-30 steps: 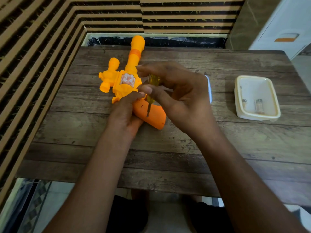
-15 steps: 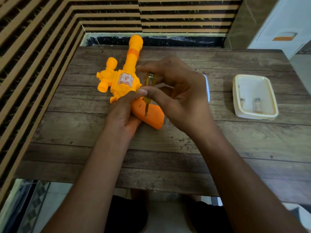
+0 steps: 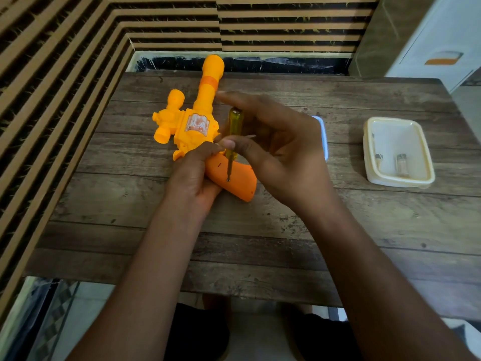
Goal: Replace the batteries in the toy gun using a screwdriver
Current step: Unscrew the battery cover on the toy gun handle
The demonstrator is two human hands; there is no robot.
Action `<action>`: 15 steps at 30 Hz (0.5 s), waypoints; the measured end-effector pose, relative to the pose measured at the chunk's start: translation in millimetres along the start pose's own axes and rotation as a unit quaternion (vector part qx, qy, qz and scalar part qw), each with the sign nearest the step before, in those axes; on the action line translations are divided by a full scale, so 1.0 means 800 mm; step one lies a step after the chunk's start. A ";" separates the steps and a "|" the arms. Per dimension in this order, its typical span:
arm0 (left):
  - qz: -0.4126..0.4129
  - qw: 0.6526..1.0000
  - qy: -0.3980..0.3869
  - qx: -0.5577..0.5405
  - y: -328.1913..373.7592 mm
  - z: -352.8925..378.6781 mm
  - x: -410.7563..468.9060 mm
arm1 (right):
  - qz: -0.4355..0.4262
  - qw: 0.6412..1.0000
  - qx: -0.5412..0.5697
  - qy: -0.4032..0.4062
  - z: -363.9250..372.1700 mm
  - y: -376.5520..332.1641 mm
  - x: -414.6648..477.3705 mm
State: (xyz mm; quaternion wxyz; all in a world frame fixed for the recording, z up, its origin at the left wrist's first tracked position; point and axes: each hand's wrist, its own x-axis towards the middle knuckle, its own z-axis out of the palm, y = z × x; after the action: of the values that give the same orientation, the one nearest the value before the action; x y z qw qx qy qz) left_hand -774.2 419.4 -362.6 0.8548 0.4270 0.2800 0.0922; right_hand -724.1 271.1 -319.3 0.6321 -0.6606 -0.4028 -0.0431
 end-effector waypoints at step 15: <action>-0.017 1.000 -0.003 0.012 -0.003 -0.006 0.009 | 0.016 1.000 -0.001 -0.004 -0.002 0.007 -0.002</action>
State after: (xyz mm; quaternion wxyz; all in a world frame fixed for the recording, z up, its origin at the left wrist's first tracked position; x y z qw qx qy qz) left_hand -771.2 424.0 -369.7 0.8521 0.4326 0.2854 0.0730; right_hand -721.0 269.5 -323.8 0.6305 -0.6678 -0.3945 -0.0302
